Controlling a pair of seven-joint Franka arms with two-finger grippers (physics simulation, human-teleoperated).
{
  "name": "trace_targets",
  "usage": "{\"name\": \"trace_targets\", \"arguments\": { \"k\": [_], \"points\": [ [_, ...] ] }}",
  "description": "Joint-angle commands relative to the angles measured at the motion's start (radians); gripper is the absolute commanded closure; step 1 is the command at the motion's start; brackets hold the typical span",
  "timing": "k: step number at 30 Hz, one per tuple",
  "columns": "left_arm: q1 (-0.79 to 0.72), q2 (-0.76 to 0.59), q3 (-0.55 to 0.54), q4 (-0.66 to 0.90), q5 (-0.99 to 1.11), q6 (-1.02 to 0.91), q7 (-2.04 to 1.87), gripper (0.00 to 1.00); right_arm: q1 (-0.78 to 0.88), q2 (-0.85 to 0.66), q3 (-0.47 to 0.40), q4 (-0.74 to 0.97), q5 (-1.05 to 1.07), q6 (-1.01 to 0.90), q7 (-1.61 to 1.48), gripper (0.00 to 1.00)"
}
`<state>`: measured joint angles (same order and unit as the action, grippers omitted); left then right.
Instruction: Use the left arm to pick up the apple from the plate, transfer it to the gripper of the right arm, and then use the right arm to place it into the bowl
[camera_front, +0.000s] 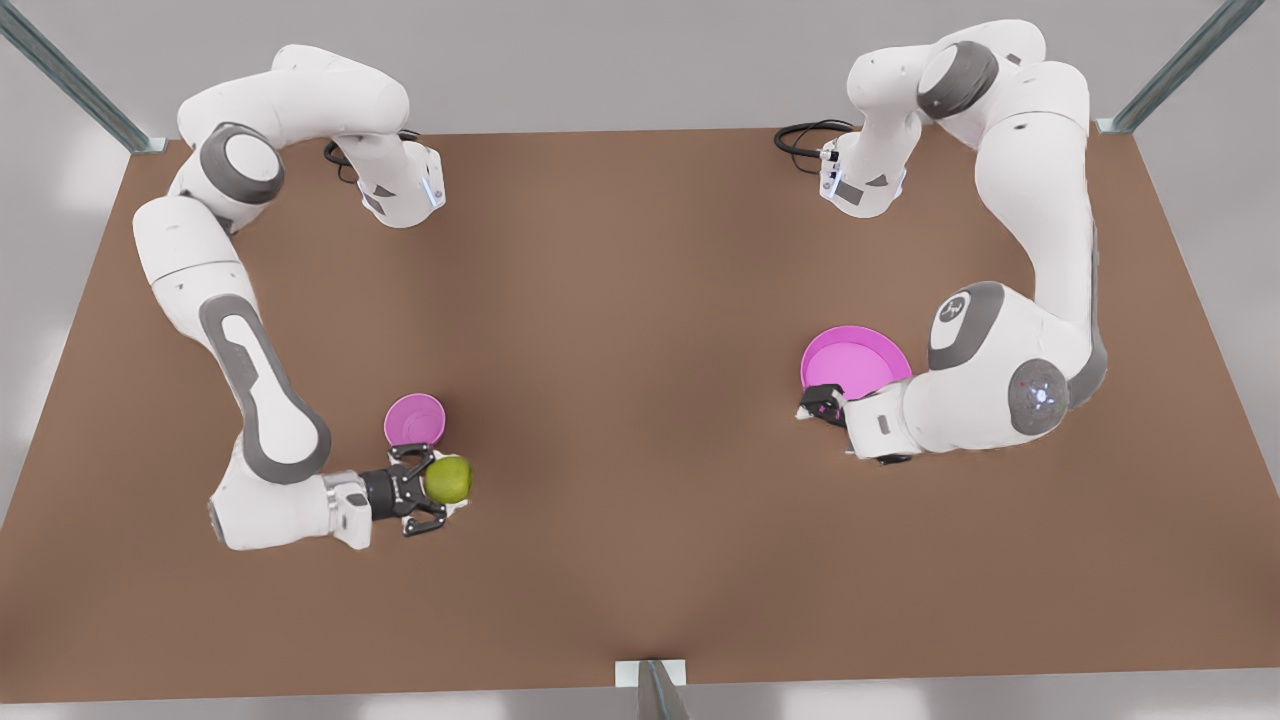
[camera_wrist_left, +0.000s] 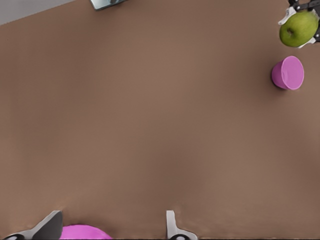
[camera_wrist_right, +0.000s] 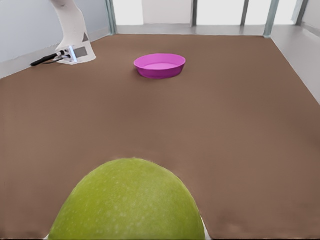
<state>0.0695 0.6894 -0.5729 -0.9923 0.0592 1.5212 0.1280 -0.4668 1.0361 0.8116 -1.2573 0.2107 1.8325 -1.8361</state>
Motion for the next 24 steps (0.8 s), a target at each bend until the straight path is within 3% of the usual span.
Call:
{"name": "trace_targets", "arguments": {
  "k": [1, 2, 3, 4, 8, 10, 14, 24],
  "points": [
    [-0.026, -0.039, 0.033, -0.018, 0.315, -0.297, -0.252, 0.0, -0.015, -0.04, 0.0, -0.031, -0.301, -0.142, 0.106, 0.37],
    [-0.135, -0.196, 0.233, -0.203, 0.297, -0.212, -0.251, 0.0, -0.024, -0.06, 0.0, -0.063, -0.353, -0.134, 0.142, 0.37],
    [-0.235, -0.427, 0.433, -0.532, 0.148, 0.064, -0.226, 0.0, -0.024, -0.096, 0.0, -0.093, -0.381, -0.128, 0.164, 0.38],
    [-0.231, -0.507, 0.462, -0.609, 0.088, -0.006, -0.04, 0.0, -0.044, -0.142, 0.001, -0.149, -0.444, -0.108, 0.251, 0.37],
    [-0.241, -0.449, 0.456, -0.497, -0.001, -0.133, -0.031, 0.0, -0.05, -0.33, -0.006, -0.395, -0.517, 0.108, 0.423, 0.37],
    [-0.232, -0.338, 0.462, -0.264, -0.006, -0.317, -0.027, 0.0, -0.047, -0.366, -0.017, -0.435, -0.574, 0.163, 0.46, 0.37],
    [-0.191, -0.283, 0.462, -0.233, 0.033, -0.283, -0.013, 0.0, -0.056, -0.468, -0.064, -0.62, -0.614, 0.37, 0.528, 0.37],
    [-0.181, -0.28, 0.462, -0.235, 0.04, -0.27, -0.019, 0.0, -0.047, -0.479, -0.087, -0.729, -0.614, 0.496, 0.545, 0.37]
  ]
}}
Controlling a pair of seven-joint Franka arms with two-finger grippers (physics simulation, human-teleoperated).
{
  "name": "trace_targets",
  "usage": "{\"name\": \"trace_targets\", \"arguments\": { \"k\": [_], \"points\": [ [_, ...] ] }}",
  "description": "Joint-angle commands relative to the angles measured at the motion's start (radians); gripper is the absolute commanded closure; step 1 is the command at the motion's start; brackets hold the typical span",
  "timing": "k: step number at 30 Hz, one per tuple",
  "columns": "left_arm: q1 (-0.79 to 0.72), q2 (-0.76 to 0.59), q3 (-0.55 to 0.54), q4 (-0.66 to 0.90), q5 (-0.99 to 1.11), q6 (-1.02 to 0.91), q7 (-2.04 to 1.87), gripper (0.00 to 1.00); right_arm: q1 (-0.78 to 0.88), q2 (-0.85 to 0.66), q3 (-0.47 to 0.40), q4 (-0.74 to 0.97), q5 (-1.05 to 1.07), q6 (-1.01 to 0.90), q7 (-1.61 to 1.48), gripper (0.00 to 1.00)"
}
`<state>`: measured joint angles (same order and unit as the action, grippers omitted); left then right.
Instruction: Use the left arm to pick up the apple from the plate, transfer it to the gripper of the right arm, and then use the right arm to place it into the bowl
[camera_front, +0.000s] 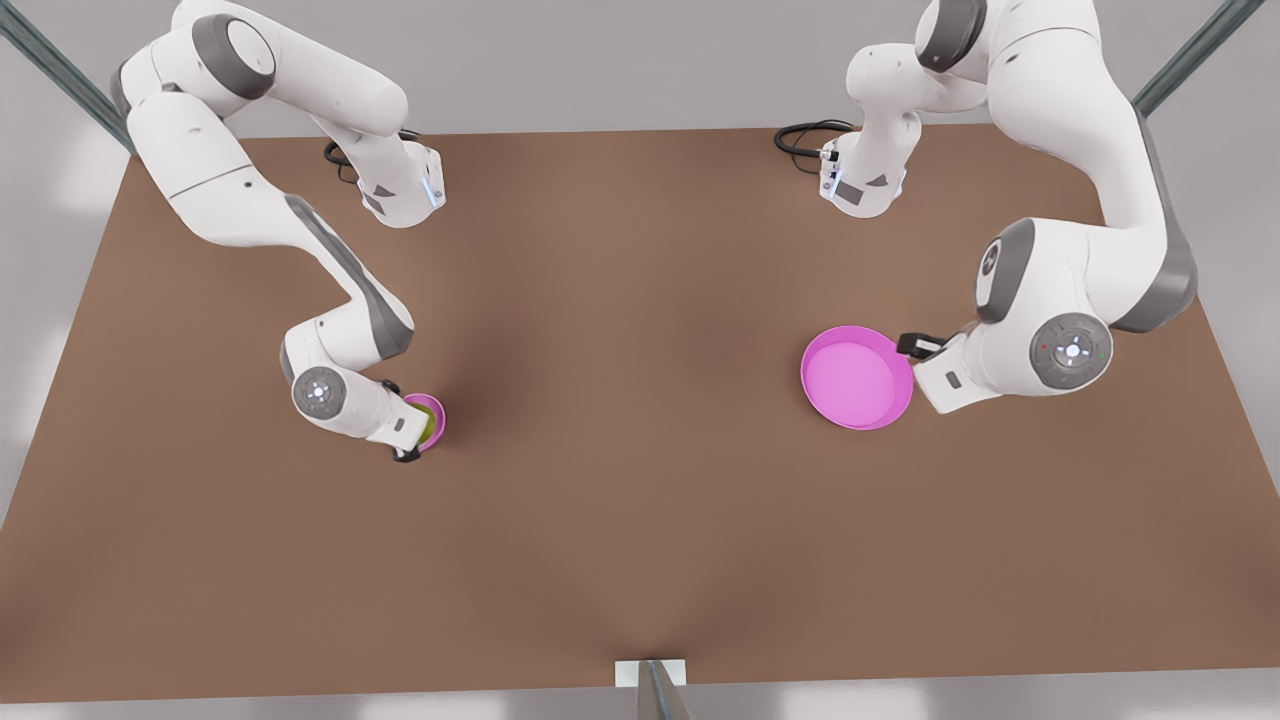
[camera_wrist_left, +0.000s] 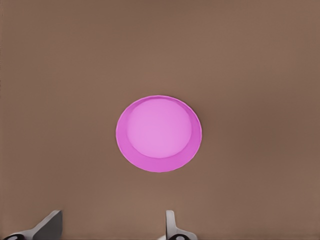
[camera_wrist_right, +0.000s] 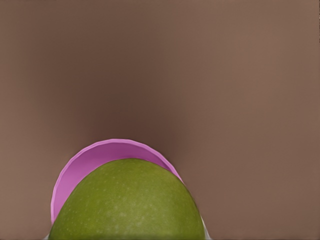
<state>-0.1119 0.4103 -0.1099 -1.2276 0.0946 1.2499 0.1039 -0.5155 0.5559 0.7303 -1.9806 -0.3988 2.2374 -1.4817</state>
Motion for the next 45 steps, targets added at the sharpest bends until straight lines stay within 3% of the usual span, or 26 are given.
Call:
{"name": "trace_targets", "arguments": {
  "k": [1, 8, 9, 10, 19, 24, 25, 27, 30, 31, 34, 37, 40, 41, 43, 45],
  "points": [
    [0.001, -0.001, 0.001, 0.0, 0.005, 0.003, 0.005, 0.0, 0.0, -0.001, -0.005, -0.006, -0.003, 0.091, 0.19, 0.37],
    [0.008, -0.002, -0.001, 0.0, 0.002, -0.004, 0.007, 0.0, -0.015, 0.003, -0.012, -0.04, -0.003, 0.103, 0.192, 0.36],
    [0.009, -0.002, -0.001, 0.0, -0.001, -0.004, 0.002, 0.0, -0.021, -0.002, -0.012, -0.047, -0.002, 0.103, 0.192, 0.26],
    [0.011, -0.002, 0.001, 0.0, 0.005, -0.007, 0.008, 0.0, -0.029, -0.004, -0.012, -0.047, -0.003, 0.103, 0.19, 0.0],
    [0.032, -0.005, -0.007, 0.002, -0.035, -0.106, 0.002, 0.0, -0.044, -0.027, 0.003, -0.035, 0.006, 0.082, 0.19, 0.0],
    [0.024, -0.002, -0.01, 0.031, -0.039, -0.129, -0.016, 0.0, -0.038, -0.108, 0.021, 0.147, 0.015, -0.182, 0.192, 0.0],
    [0.029, -0.002, -0.008, 0.031, -0.039, -0.13, -0.016, 0.0, -0.037, -0.137, 0.006, 0.169, 0.002, -0.185, 0.236, 0.0],
    [0.02, -0.002, -0.01, 0.037, -0.038, -0.13, -0.024, 0.0, -0.015, -0.054, 0.004, 0.345, -0.134, -0.384, 0.67, 0.0],
    [0.017, -0.002, -0.01, 0.037, -0.041, -0.126, -0.024, 0.0, -0.057, 0.053, 0.009, 0.468, 0.029, -0.689, 1.346, 0.0],
    [0.012, -0.002, -0.011, 0.037, -0.041, -0.124, -0.024, 0.0, -0.043, 0.029, 0.009, 0.479, 0.06, -0.789, 1.527, 0.0],
    [0.011, -0.002, -0.011, 0.037, -0.039, -0.107, -0.024, 0.0, -0.001, 0.026, 0.023, 0.706, 0.047, -0.973, 1.592, 0.0],
    [-0.002, -0.002, -0.011, 0.039, -0.032, -0.099, -0.016, 0.0, 0.049, -0.022, 0.009, 0.773, 0.044, -1.021, 1.594, 0.0],
    [0.0, -0.004, -0.011, 0.048, -0.032, -0.098, -0.013, 0.0, 0.27, -0.14, -0.335, 0.786, 0.205, -1.001, 1.588, 0.0],
    [0.003, -0.004, -0.01, 0.048, -0.032, -0.098, -0.012, 0.0, 0.292, -0.183, -0.354, 0.743, 0.205, -0.993, 1.6, 0.0],
    [0.005, -0.004, -0.008, 0.048, -0.033, -0.101, -0.01, 0.0, 0.394, -0.29, -0.519, 0.605, 0.265, -0.921, 1.574, 0.0],
    [0.0, -0.004, -0.01, 0.046, -0.033, -0.106, -0.01, 0.0, 0.419, -0.298, -0.549, 0.588, 0.268, -0.918, 1.561, 0.0]
  ]
}}
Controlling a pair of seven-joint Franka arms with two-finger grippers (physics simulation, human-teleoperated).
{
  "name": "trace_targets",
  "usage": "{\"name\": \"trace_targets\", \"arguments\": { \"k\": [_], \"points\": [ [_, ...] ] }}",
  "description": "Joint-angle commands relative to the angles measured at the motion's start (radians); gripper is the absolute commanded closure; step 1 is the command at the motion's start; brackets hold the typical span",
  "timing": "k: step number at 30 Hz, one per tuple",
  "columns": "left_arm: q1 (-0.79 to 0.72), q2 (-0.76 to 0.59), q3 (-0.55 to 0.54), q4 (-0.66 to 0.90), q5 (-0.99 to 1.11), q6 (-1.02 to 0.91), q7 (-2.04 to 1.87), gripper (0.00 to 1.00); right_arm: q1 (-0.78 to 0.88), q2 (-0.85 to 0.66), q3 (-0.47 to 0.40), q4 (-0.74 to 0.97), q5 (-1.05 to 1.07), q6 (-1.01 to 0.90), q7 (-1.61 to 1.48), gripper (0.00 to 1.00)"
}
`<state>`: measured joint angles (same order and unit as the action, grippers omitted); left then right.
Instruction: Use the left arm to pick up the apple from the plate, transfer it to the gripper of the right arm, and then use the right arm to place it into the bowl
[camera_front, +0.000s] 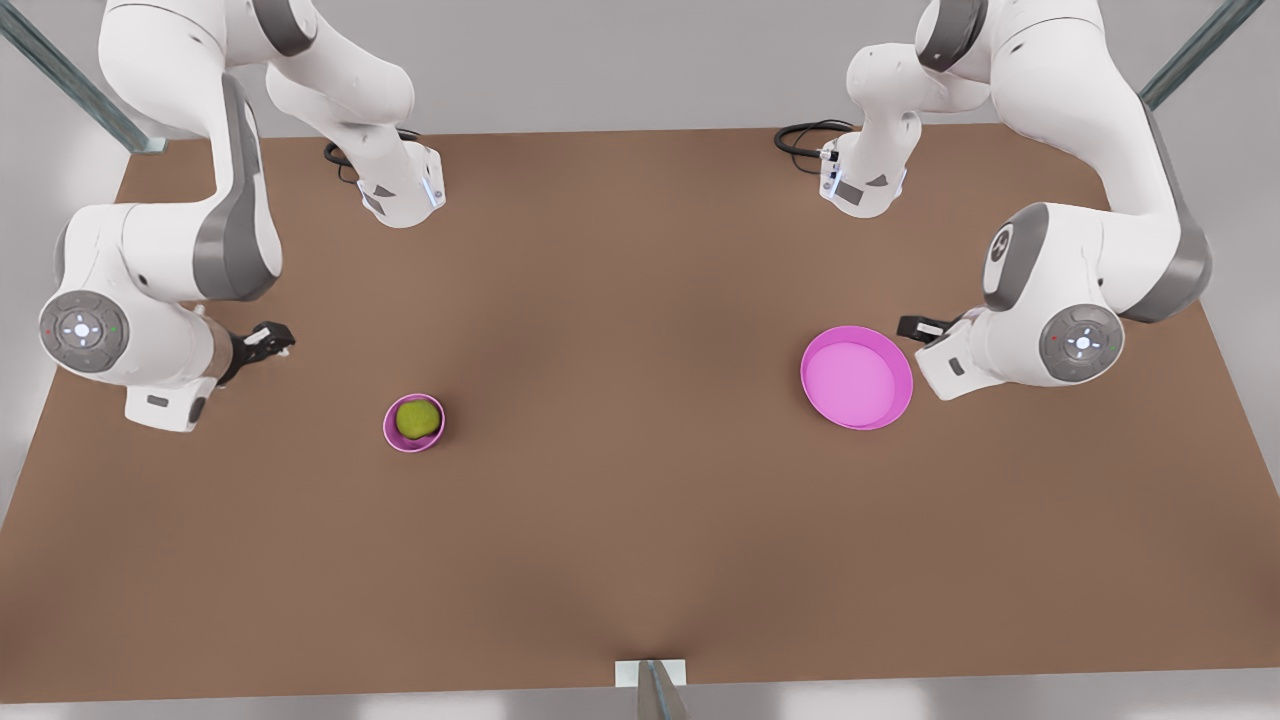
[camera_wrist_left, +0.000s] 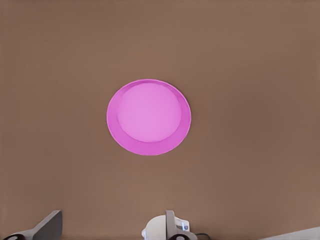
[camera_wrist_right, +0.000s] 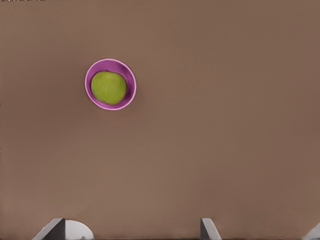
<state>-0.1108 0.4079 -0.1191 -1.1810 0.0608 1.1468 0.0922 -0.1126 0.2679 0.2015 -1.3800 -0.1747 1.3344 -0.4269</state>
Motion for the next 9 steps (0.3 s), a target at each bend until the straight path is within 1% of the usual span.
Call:
{"name": "trace_targets", "arguments": {
  "k": [1, 4, 9],
  "points": [
    [-0.001, -0.001, -0.001, 0.0, -0.001, -0.002, 0.001, 0.0, 0.016, -0.016, -0.021, -0.014, 0.049, -0.012, 0.507, 0.0],
    [-0.003, -0.001, -0.001, 0.0, 0.001, -0.002, 0.0, 0.0, 0.01, -0.044, -0.034, -0.067, 0.058, 0.031, 0.493, 0.0],
    [-0.003, -0.001, -0.016, 0.0, 0.001, -0.006, -0.003, 0.0, 0.008, -0.05, -0.05, -0.068, 0.072, 0.031, 0.468, 0.0]
  ]
}}
